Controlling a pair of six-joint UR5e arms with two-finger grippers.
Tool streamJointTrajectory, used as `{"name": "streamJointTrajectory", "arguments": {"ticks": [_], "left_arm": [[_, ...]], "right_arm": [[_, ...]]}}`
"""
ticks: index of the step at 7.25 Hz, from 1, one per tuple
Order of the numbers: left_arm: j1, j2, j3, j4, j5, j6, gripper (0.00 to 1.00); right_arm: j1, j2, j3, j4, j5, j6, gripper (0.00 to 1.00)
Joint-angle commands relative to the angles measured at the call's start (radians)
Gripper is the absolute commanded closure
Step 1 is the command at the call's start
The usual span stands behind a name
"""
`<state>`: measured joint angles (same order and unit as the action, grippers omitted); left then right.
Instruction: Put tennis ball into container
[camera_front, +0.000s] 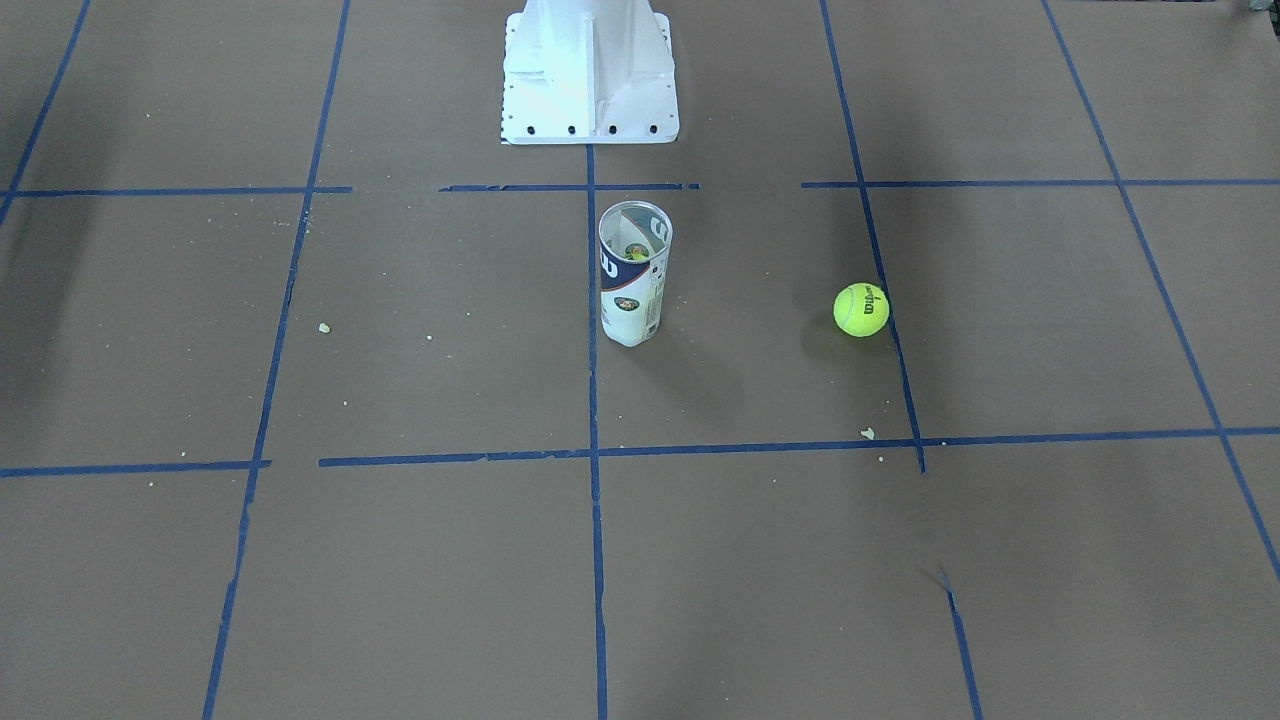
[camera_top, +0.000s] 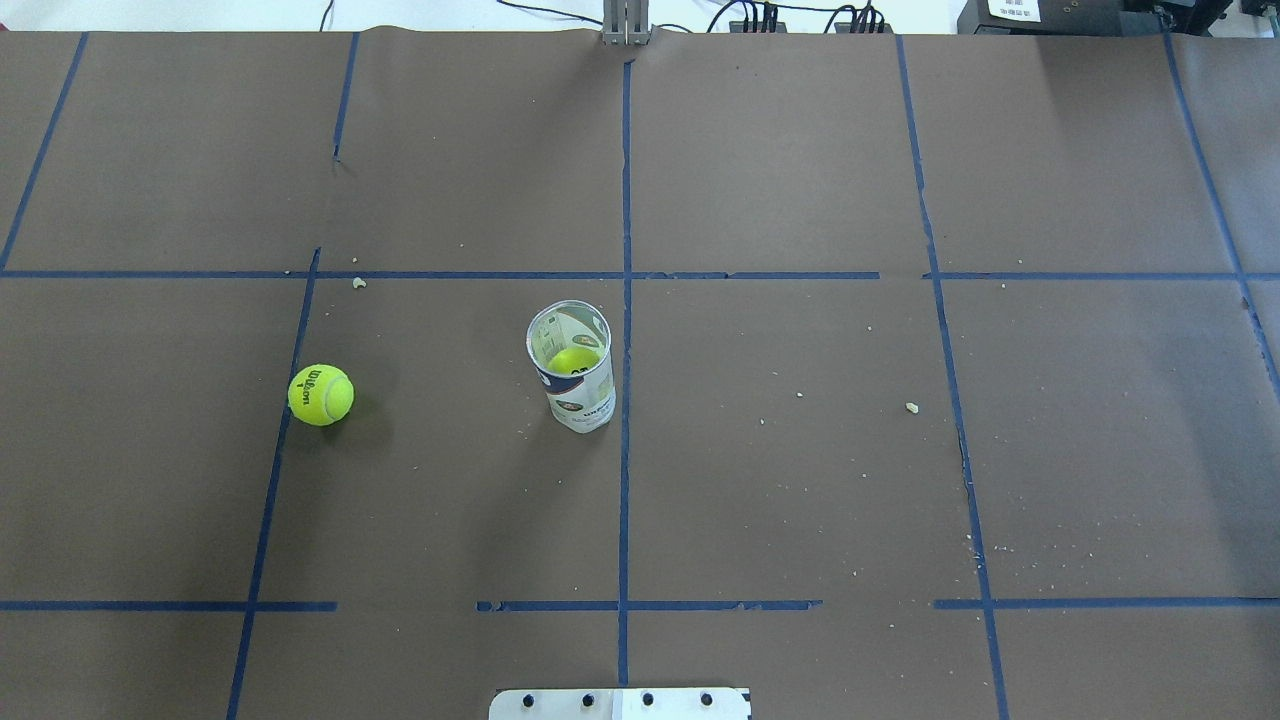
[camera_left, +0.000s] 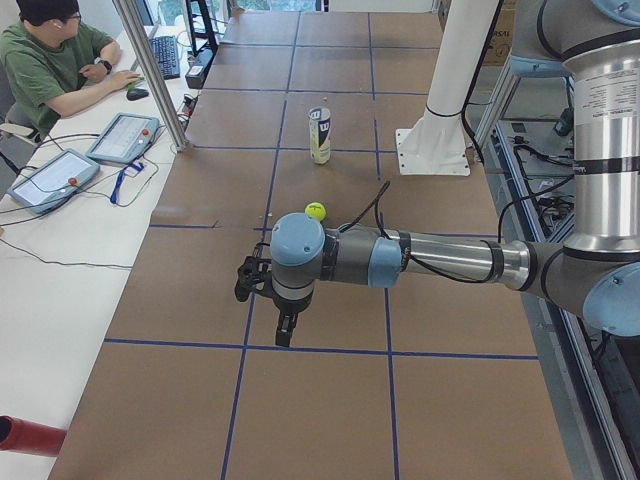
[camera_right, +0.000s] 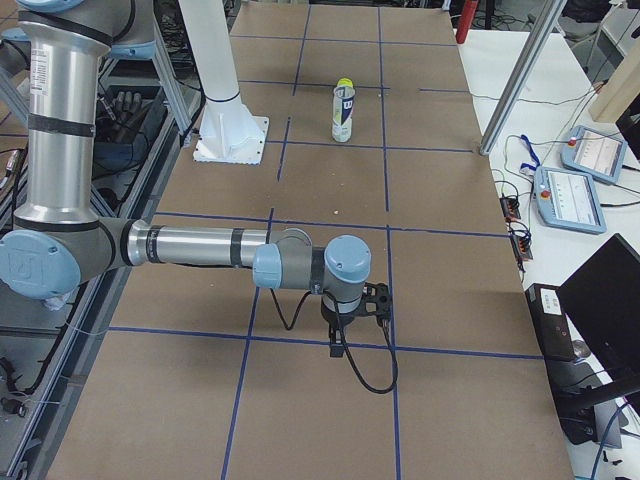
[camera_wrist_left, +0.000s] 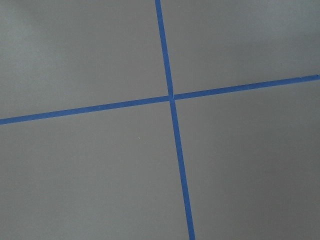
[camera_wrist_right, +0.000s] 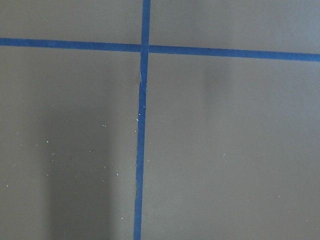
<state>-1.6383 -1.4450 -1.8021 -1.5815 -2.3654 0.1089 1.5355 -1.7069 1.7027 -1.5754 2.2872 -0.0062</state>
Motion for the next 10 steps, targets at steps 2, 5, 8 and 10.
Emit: {"name": "streamJointTrajectory", "arguments": {"ticks": [2,5,8,10], "left_arm": [[0.002,0.002,0.0,0.0,0.003,0.018,0.0],[0.002,-0.043,-0.013,-0.006,0.006,0.008,0.0],[0.002,-0.144,0.015,-0.018,-0.002,0.0,0.0],[0.068,-0.158,-0.028,-0.057,-0.003,-0.087,0.0]], "right_arm": [[0.0,0.0,0.0,0.0,0.0,0.0,0.0],[0.0,0.0,0.0,0.0,0.002,0.0,0.0],[0.0,0.0,0.0,0.0,0.0,0.0,0.0],[0.0,0.0,0.0,0.0,0.0,0.0,0.0]]}}
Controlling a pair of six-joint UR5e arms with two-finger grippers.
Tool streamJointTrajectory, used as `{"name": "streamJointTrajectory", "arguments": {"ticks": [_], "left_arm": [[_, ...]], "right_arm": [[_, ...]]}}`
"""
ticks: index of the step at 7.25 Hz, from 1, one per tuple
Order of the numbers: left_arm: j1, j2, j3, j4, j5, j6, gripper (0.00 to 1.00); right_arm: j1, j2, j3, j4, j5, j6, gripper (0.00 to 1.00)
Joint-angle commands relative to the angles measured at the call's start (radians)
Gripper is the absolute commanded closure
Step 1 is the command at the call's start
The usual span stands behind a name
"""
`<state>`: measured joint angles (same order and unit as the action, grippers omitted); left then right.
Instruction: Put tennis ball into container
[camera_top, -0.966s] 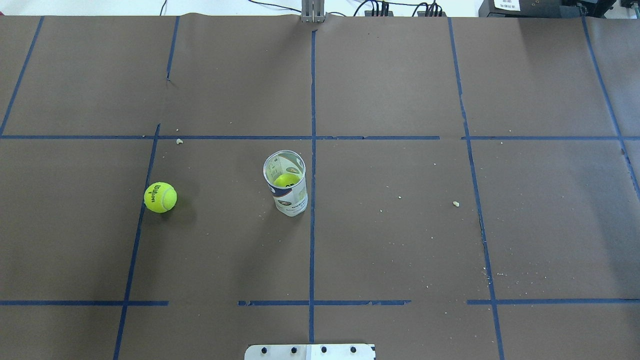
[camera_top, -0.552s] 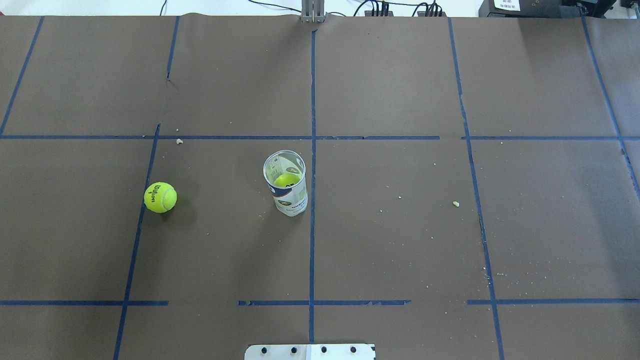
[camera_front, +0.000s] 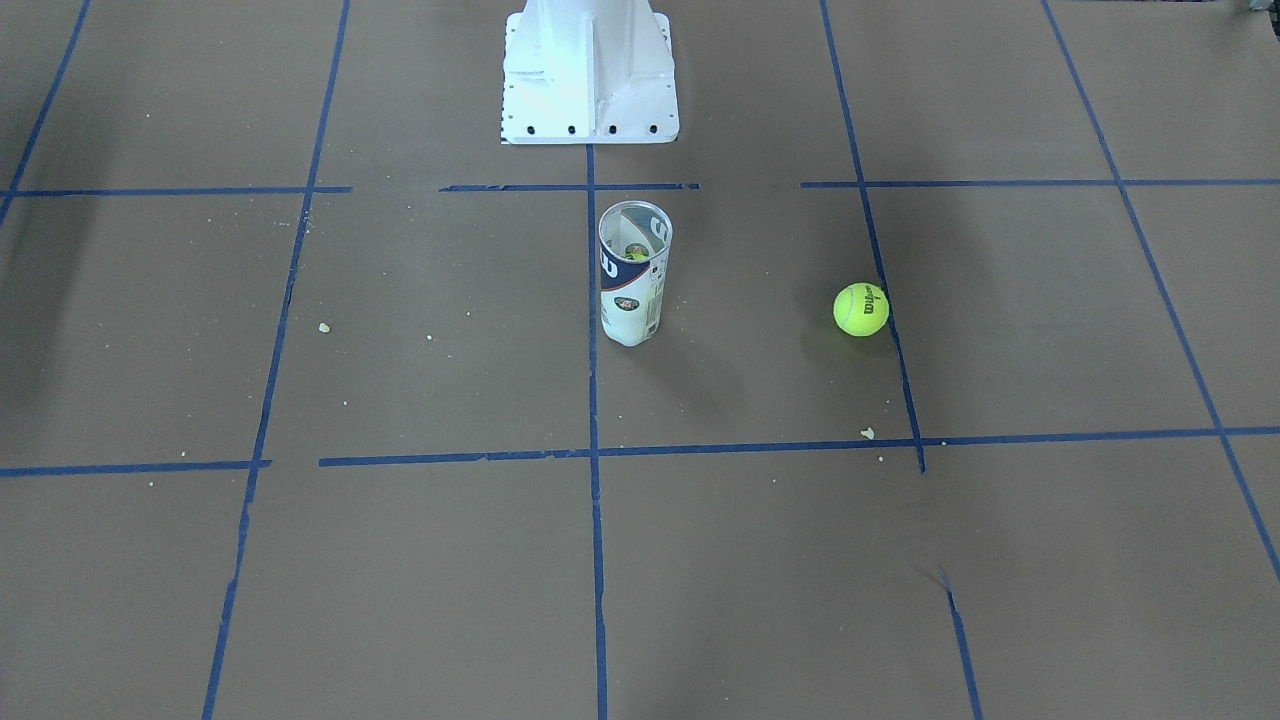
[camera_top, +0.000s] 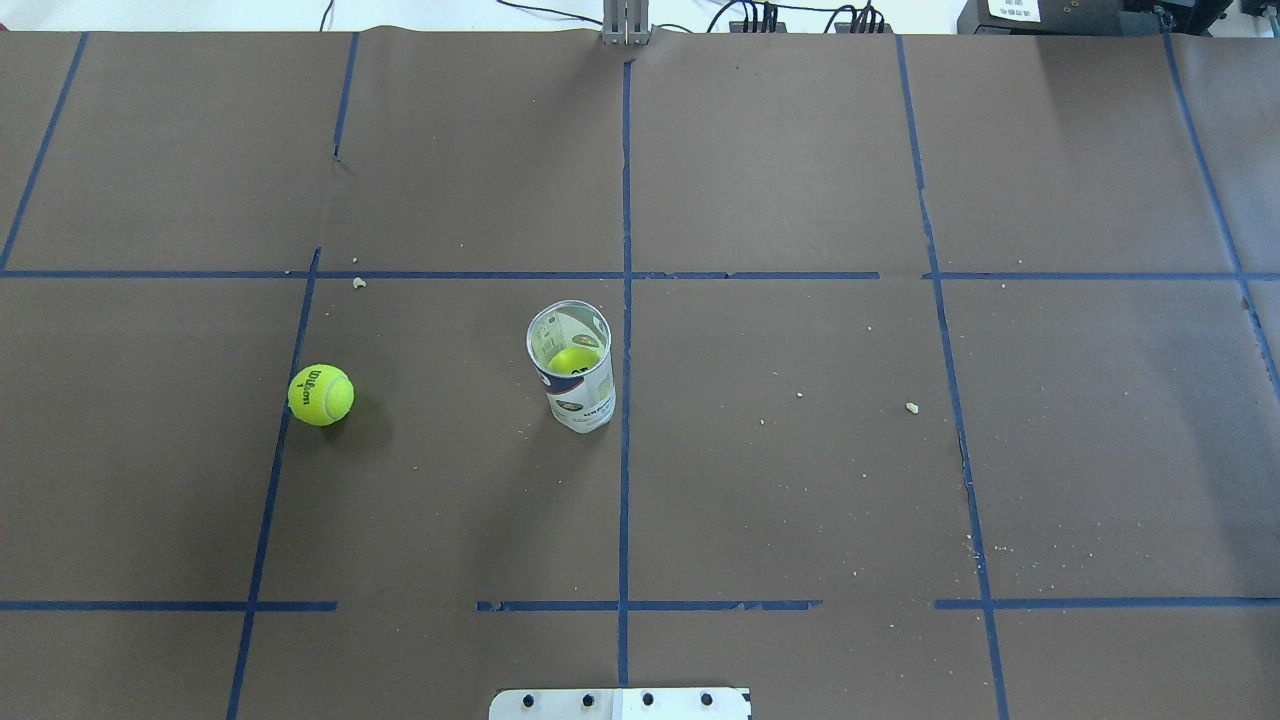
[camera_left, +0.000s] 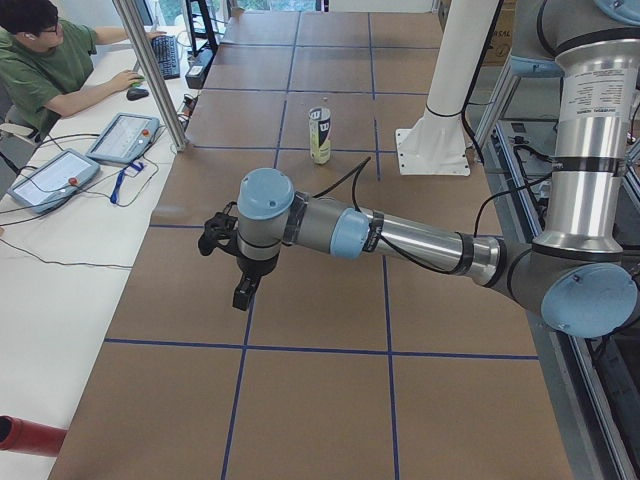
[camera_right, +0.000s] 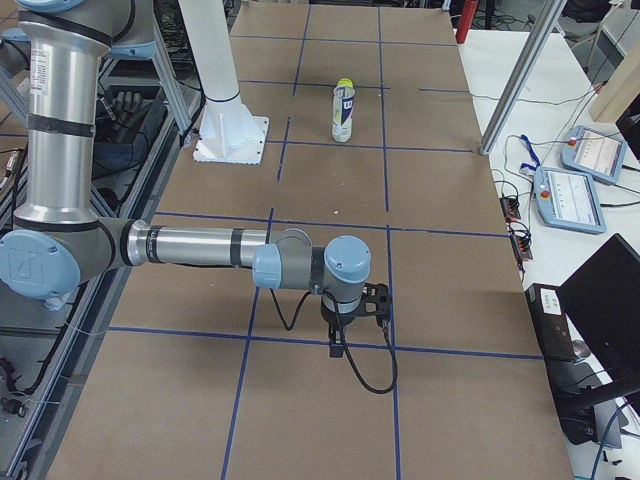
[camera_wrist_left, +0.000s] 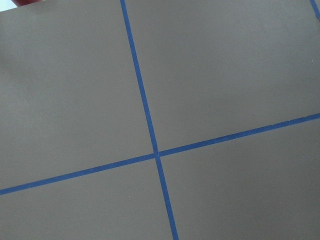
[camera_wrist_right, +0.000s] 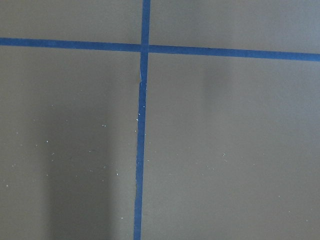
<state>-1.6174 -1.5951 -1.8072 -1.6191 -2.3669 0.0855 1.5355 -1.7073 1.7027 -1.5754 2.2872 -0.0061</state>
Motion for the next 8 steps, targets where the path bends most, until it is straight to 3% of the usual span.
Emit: {"name": "streamJointTrajectory", "arguments": {"ticks": [1,3,5,8], "left_arm": [[0.151,-0.011,-0.053,-0.059,0.006,-0.231,0.0],[0.333,-0.011,-0.093,-0.209,0.015,-0.608,0.0],[0.535,-0.011,-0.168,-0.296,0.176,-0.937,0.0],[0.759,-0.074,-0.146,-0.331,0.372,-1.177,0.0]], "right_arm": [[0.0,0.0,0.0,0.0,0.0,0.0,0.0],[0.0,0.0,0.0,0.0,0.0,0.0,0.0],[0.0,0.0,0.0,0.0,0.0,0.0,0.0],[0.0,0.0,0.0,0.0,0.0,0.0,0.0]]}}
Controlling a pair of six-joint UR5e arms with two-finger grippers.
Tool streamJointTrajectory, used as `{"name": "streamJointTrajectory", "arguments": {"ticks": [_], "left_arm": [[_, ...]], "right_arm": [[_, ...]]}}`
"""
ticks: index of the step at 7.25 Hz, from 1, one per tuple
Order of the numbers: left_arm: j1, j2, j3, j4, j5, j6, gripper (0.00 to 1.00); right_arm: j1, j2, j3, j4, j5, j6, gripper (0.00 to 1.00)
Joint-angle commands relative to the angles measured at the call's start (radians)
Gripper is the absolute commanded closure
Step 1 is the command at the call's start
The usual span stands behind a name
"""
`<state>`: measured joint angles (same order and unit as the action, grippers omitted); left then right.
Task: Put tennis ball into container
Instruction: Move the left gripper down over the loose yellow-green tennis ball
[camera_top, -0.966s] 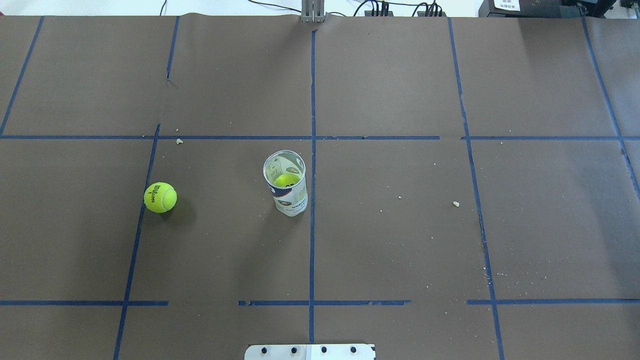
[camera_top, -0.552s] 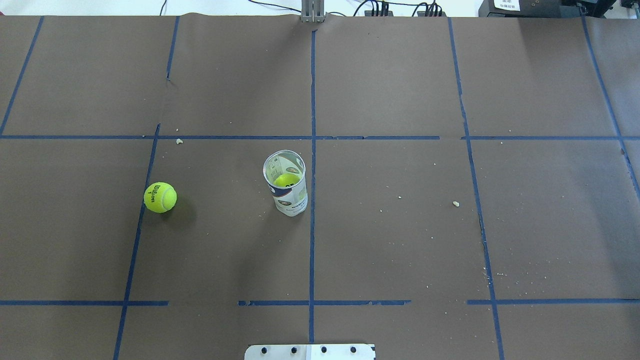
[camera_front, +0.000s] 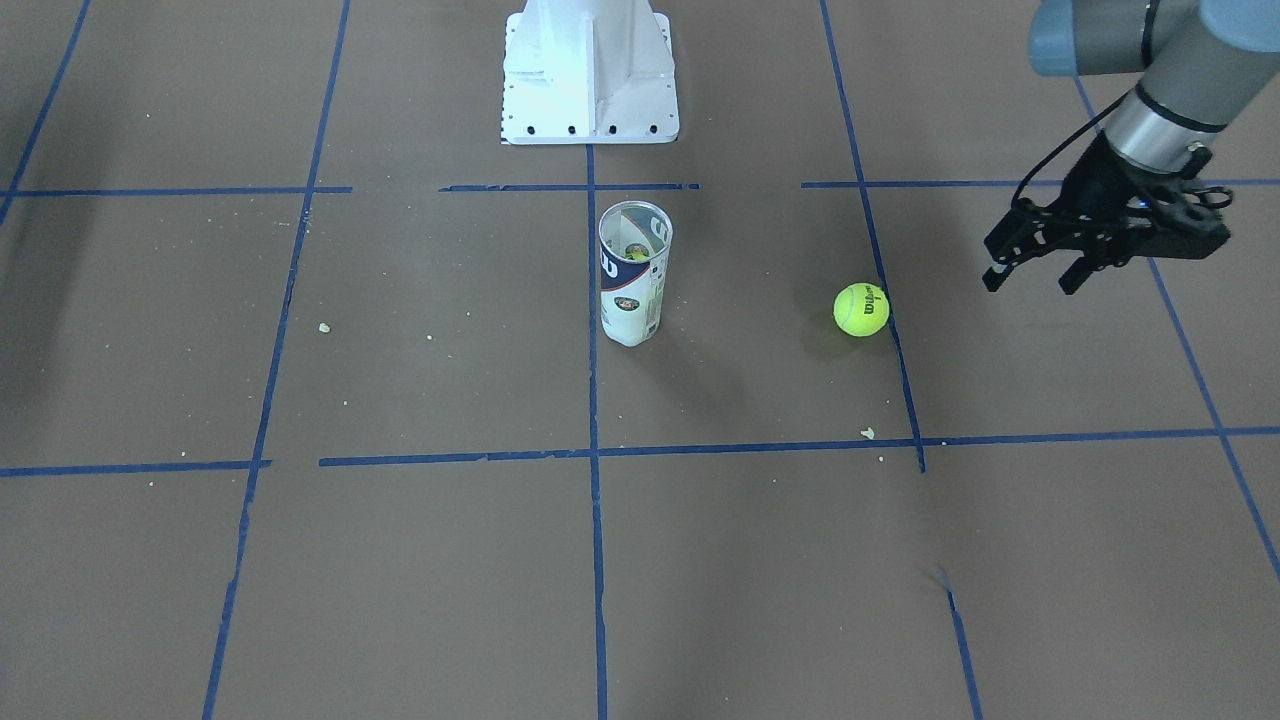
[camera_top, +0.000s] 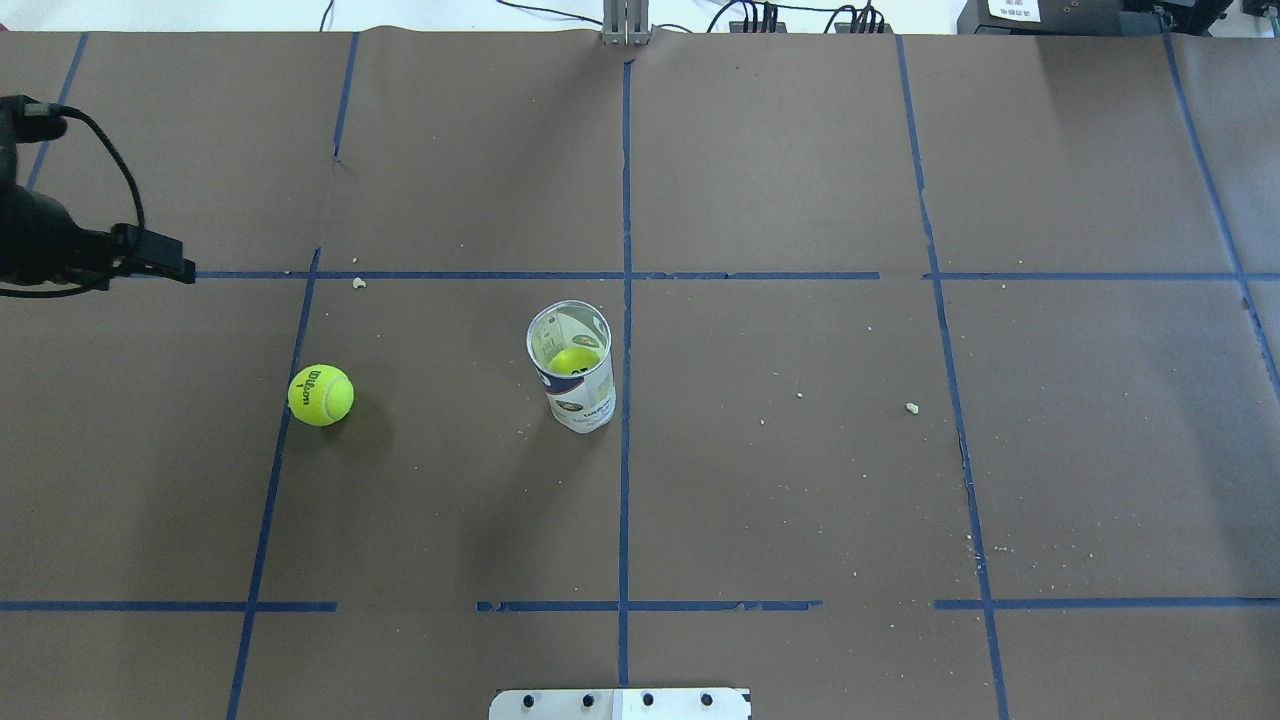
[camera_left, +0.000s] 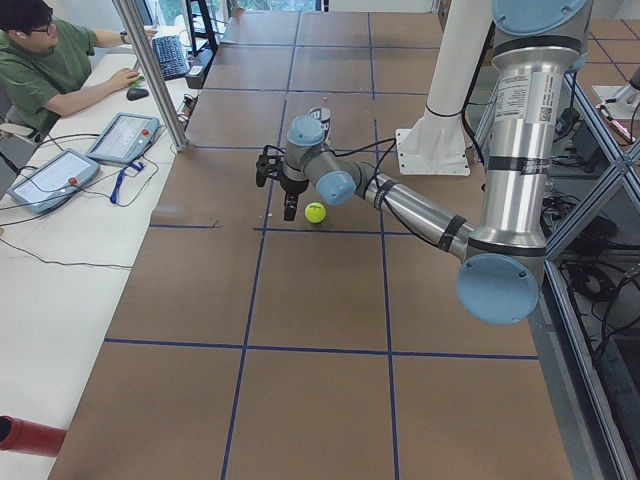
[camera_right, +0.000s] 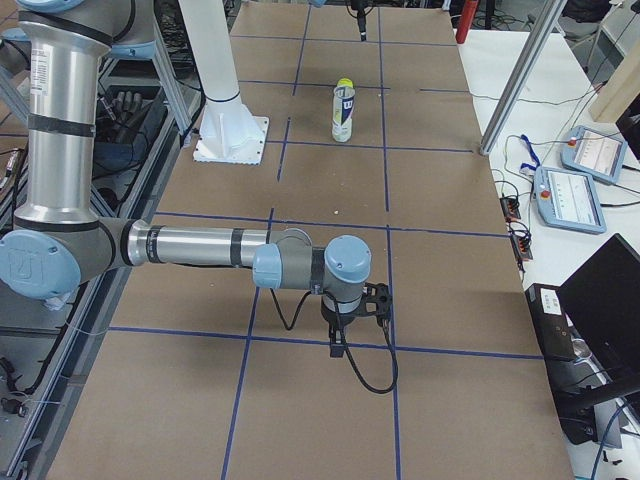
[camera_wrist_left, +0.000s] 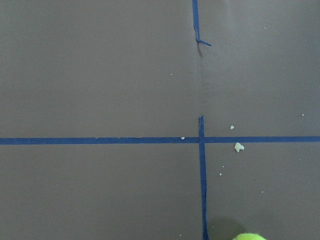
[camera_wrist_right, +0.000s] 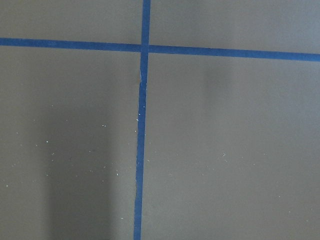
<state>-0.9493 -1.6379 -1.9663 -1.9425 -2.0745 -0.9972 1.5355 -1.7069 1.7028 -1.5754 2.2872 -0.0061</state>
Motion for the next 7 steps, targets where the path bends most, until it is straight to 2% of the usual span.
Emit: {"name": "streamJointTrajectory", "arguments": {"ticks": [1,3,7], "left_arm": [[0.157,-0.068,0.042,-0.007,0.14,-0.156,0.0],[0.239,-0.103,0.11,-0.009,0.21,-0.207,0.0],[0.283,-0.105,0.139,-0.01,0.223,-0.21,0.0]], "right_arm": [[0.0,0.0,0.0,0.0,0.0,0.0,0.0],[0.0,0.0,0.0,0.0,0.0,0.0,0.0],[0.0,0.0,0.0,0.0,0.0,0.0,0.0]]}}
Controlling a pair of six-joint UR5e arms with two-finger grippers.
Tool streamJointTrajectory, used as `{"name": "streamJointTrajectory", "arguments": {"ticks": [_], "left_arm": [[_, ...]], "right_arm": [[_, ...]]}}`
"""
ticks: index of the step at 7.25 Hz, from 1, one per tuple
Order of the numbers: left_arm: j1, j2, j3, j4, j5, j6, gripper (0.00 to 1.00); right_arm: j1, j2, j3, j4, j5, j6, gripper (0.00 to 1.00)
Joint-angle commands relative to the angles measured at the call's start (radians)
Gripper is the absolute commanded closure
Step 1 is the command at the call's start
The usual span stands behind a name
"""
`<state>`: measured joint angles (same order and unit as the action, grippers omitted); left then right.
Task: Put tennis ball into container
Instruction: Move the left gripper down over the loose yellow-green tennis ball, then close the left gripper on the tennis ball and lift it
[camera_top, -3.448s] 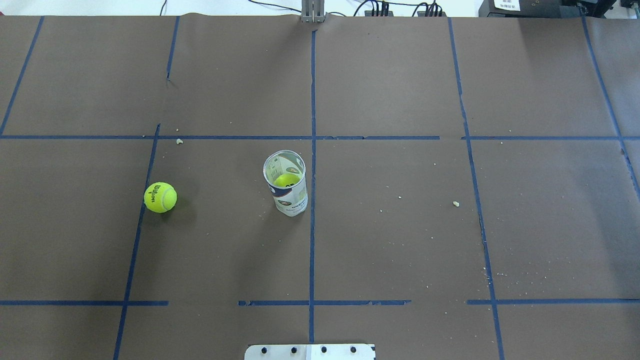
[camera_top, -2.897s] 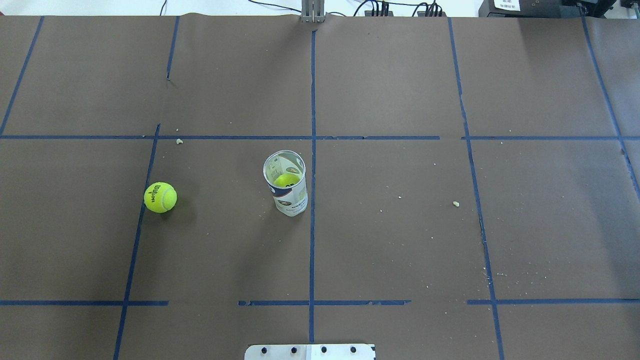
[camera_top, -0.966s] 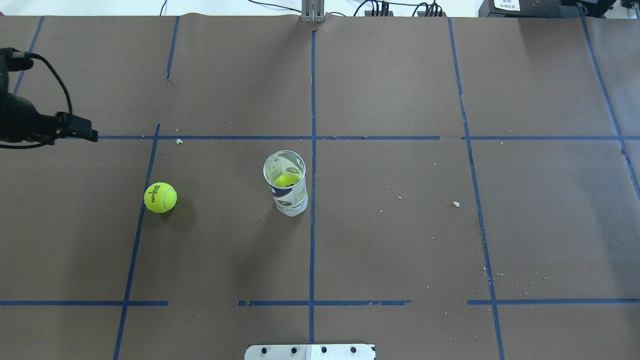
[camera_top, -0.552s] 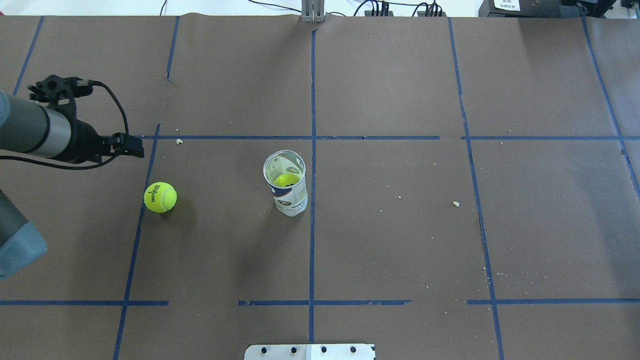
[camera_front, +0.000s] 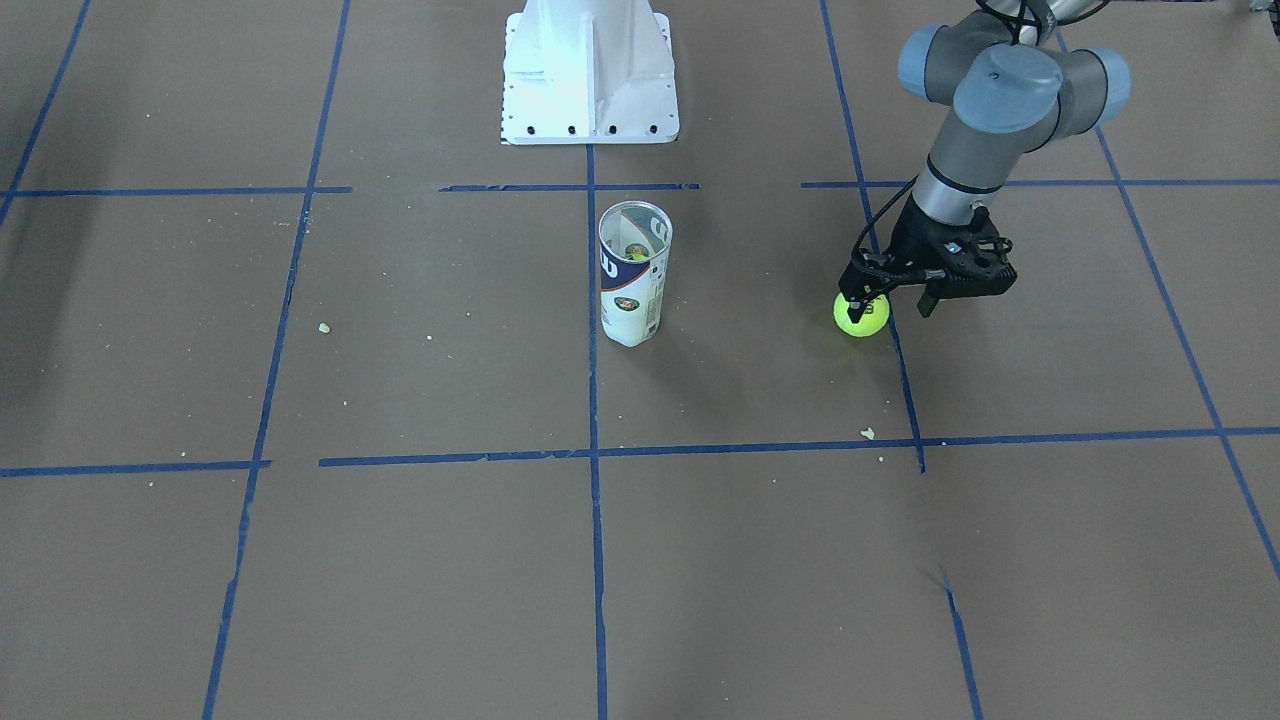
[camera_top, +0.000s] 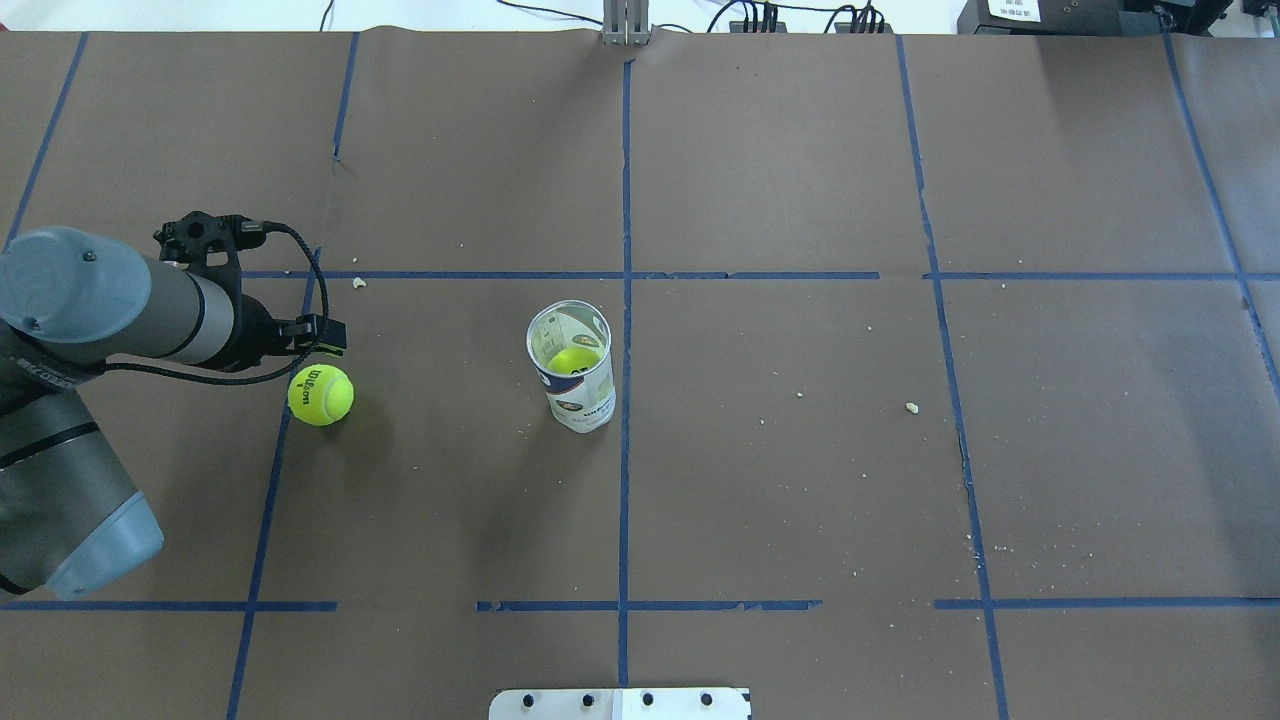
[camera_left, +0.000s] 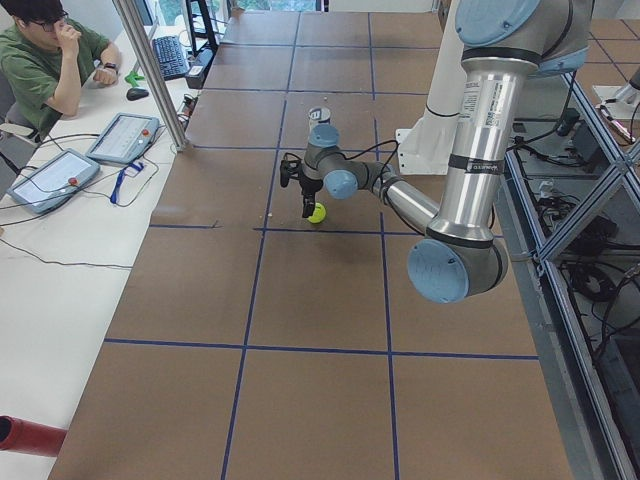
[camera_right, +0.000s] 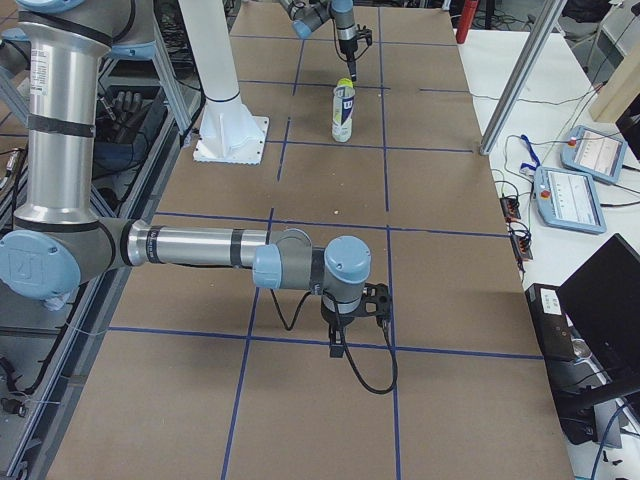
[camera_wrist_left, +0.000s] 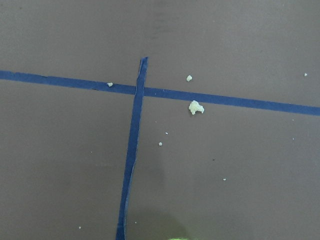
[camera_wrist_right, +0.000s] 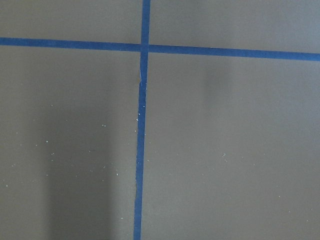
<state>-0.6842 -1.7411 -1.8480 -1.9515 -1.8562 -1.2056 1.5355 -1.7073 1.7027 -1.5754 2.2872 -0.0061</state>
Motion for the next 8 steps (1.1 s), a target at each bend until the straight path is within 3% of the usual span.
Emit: {"name": "streamJointTrajectory", "arguments": {"ticks": [1,6,7,8], "left_arm": [[0.034,-0.006,0.048,-0.009,0.005,0.0,0.0],[0.052,-0.012,0.099,-0.073,-0.003,0.0,0.0],[0.052,-0.014,0.098,-0.073,-0.003,0.0,0.12],[0.052,-0.014,0.095,-0.072,-0.005,0.0,0.34]], "right_arm": [[0.0,0.0,0.0,0.0,0.002,0.0,0.0],[0.0,0.0,0.0,0.0,0.0,0.0,0.0],[0.0,0.0,0.0,0.0,0.0,0.0,0.0],[0.0,0.0,0.0,0.0,0.0,0.0,0.0]]}}
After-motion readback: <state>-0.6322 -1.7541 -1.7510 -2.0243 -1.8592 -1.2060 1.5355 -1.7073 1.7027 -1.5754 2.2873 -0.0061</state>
